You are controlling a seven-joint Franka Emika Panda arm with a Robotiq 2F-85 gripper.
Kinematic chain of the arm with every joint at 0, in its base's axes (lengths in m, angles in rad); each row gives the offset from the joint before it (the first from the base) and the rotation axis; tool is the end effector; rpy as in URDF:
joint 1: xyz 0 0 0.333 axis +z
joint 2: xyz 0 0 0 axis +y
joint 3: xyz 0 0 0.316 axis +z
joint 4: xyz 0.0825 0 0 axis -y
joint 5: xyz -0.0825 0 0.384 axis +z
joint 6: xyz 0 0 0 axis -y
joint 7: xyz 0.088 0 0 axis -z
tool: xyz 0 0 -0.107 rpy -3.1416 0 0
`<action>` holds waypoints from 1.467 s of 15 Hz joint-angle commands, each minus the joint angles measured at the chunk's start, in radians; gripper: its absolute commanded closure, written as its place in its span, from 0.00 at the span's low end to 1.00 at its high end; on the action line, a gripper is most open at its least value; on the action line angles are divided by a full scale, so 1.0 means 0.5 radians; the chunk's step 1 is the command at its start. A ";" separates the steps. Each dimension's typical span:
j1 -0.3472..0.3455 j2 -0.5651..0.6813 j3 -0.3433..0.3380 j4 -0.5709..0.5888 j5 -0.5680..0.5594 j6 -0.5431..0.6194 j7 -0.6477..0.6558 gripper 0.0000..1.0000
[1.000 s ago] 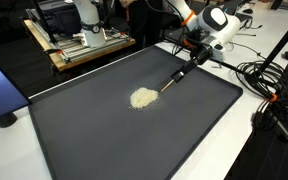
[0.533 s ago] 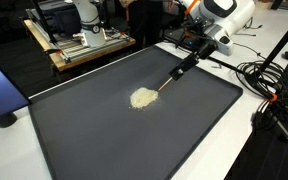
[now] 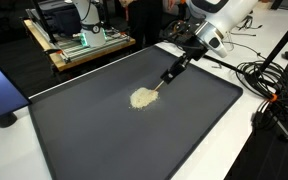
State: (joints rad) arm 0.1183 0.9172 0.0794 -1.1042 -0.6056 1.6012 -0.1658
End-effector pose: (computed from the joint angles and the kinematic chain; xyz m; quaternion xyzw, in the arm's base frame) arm 0.7264 0.0674 0.2473 0.9166 0.2319 -0.1959 0.2602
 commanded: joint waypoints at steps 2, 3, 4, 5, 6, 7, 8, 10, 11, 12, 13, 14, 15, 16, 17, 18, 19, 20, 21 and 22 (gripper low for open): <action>-0.116 -0.269 -0.031 -0.394 0.263 0.260 -0.028 0.97; -0.135 -0.312 -0.042 -0.460 0.309 0.319 -0.017 0.97; -0.151 -0.355 -0.052 -0.520 0.345 0.358 -0.008 0.97; -0.167 -0.398 -0.060 -0.578 0.378 0.398 -0.009 0.97; -0.179 -0.438 -0.070 -0.633 0.402 0.432 -0.009 0.97; -0.191 -0.484 -0.079 -0.694 0.424 0.472 -0.002 0.97; -0.198 -0.522 -0.090 -0.740 0.445 0.490 0.010 0.97; -0.220 -0.602 -0.106 -0.844 0.490 0.558 0.026 0.97; -0.229 -0.637 -0.112 -0.889 0.508 0.591 0.031 0.97; -0.242 -0.668 -0.115 -0.931 0.536 0.616 0.036 0.97; -0.256 -0.699 -0.119 -0.972 0.570 0.649 0.045 0.97; -0.286 -0.732 -0.116 -1.019 0.630 0.691 0.043 0.97; -0.318 -0.756 -0.112 -1.058 0.698 0.723 0.024 0.97; -0.358 -0.784 -0.104 -1.107 0.785 0.773 0.000 0.97; -0.371 -0.801 -0.116 -1.137 0.835 0.787 0.017 0.97; -0.295 -0.681 -0.147 -0.963 0.732 0.695 0.017 0.87; -0.319 -0.704 -0.149 -1.001 0.769 0.718 0.016 0.87; -0.335 -0.718 -0.151 -1.025 0.785 0.730 0.016 0.87; -0.341 -0.725 -0.151 -1.036 0.791 0.733 0.015 0.87; -0.341 -0.727 -0.151 -1.039 0.794 0.733 0.016 0.87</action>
State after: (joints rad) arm -0.0668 0.5531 0.0212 -1.6261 -0.2182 1.9691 -0.1520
